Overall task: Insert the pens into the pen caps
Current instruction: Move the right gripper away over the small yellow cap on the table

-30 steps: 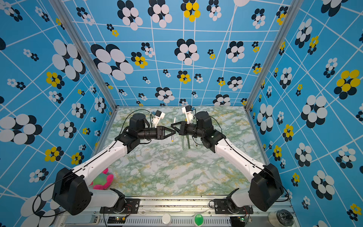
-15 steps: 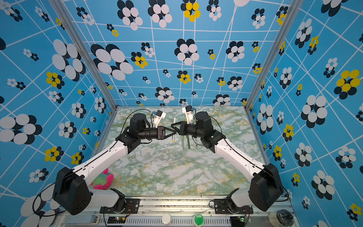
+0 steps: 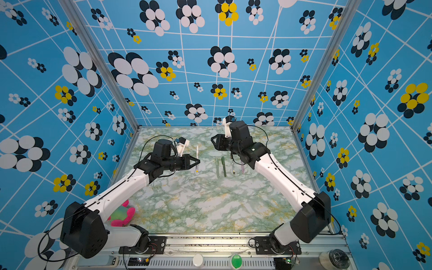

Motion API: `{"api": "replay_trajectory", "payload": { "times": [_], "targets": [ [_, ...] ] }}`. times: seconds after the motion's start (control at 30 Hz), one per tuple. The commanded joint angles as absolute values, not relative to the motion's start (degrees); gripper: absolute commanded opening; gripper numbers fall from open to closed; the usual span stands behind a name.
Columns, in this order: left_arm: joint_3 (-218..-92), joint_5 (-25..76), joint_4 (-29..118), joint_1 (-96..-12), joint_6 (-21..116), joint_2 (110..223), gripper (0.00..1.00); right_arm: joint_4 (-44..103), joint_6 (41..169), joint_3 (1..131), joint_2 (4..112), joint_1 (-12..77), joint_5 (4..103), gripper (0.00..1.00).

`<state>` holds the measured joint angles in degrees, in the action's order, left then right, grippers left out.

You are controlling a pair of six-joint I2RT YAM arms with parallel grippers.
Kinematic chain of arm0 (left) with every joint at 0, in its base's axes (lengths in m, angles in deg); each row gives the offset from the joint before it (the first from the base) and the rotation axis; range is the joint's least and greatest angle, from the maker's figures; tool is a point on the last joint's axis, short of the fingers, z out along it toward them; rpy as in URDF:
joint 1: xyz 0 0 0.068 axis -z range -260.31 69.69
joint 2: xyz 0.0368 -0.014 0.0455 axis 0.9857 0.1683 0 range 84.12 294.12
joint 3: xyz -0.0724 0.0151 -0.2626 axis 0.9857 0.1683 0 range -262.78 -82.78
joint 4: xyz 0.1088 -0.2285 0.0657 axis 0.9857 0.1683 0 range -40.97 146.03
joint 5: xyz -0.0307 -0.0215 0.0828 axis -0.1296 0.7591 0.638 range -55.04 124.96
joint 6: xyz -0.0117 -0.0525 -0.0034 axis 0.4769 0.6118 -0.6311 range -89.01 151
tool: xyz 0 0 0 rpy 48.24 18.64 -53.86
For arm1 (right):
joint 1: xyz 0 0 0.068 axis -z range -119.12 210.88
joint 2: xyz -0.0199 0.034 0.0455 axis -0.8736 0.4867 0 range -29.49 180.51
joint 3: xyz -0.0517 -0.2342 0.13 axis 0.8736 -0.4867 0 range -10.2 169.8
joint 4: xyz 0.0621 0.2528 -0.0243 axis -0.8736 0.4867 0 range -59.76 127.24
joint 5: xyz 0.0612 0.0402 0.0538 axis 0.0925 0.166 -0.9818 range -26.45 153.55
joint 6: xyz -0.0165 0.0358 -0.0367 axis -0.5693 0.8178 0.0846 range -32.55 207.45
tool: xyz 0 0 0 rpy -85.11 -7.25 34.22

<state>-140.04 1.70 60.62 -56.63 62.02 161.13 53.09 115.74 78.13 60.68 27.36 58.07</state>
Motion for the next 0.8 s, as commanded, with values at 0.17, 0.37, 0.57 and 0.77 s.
{"api": "replay_trajectory", "payload": {
  "times": [0.17, 0.37, 0.57, 0.77],
  "targets": [
    [-136.04, 7.02, 67.52, -56.84, 56.41, 157.8, 0.0, 77.94, 106.25, 102.06, 85.07, 27.53, 74.41, 0.41],
    [-133.3, 7.97, 67.78, -57.27, 56.4, 154.93, 0.0, 84.99, 101.8, 122.1, 104.8, 27.61, 80.88, 0.41],
    [-131.96, 7.93, 67.0, -57.81, 56.62, 155.1, 0.0, 89.61, 101.09, 139.51, 119.08, 28.63, 80.76, 0.38],
    [-131.92, 7.54, 65.74, -57.85, 57.0, 157.39, 0.0, 87.05, 102.61, 141.8, 123.3, 30.98, 78.5, 0.34]
  ]
}}
